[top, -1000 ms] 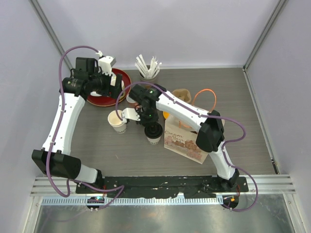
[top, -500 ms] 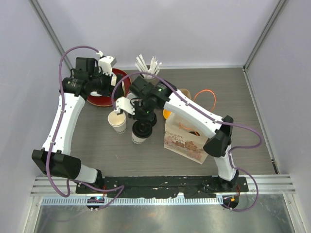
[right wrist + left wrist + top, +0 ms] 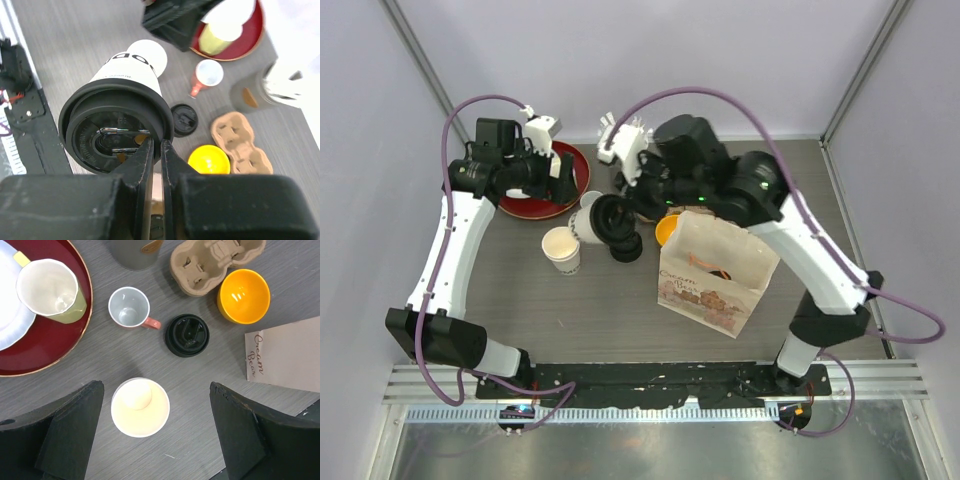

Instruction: Pack the takeout coffee

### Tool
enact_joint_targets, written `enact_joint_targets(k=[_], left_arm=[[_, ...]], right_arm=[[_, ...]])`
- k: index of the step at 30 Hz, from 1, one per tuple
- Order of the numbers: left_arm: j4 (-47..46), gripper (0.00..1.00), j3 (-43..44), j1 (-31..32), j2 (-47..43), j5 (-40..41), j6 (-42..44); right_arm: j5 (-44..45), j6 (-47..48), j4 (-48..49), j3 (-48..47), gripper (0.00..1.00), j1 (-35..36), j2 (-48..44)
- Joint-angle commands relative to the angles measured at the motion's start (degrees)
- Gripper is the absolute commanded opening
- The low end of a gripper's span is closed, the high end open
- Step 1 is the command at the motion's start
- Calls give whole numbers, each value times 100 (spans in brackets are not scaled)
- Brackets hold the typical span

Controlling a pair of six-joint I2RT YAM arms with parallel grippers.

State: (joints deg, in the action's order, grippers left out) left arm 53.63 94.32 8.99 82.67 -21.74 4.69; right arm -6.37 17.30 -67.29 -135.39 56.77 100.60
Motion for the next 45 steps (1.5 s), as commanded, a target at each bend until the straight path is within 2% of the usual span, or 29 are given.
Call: enact_joint_targets(k=[1,2,6,16,20,26,36,45], left_arm=[[-37,91,235,67,21,-375,-179],[-28,91,253,93,21,-419,-196],[-19,90,315,391,12,-437,-267],[87,88,745,1446,258,-472,-635],[122,88,912,1973,381,-454,-671],[174,85,886,2439,565,-296,-653],[95,73,860,2853,706,-428,-846],[34,72,1018,3249,952,-577,-1145]], right_arm=[[1364,-982,68,144,1,18,-865],[1793,-1122,14,240,1,9,-997],[2376,-1439,-135,856,1,-227,-1664],[2948,-1905,-838,866,1,-799,-2211],[2949,-2072,-1084,839,1,-826,-2316],[2738,-2310,-1559,839,1,-834,-2334],[2308,-2284,-1902,1410,1,-843,-2290],[2210,-2319,-1911,1885,1,-896,-2597]])
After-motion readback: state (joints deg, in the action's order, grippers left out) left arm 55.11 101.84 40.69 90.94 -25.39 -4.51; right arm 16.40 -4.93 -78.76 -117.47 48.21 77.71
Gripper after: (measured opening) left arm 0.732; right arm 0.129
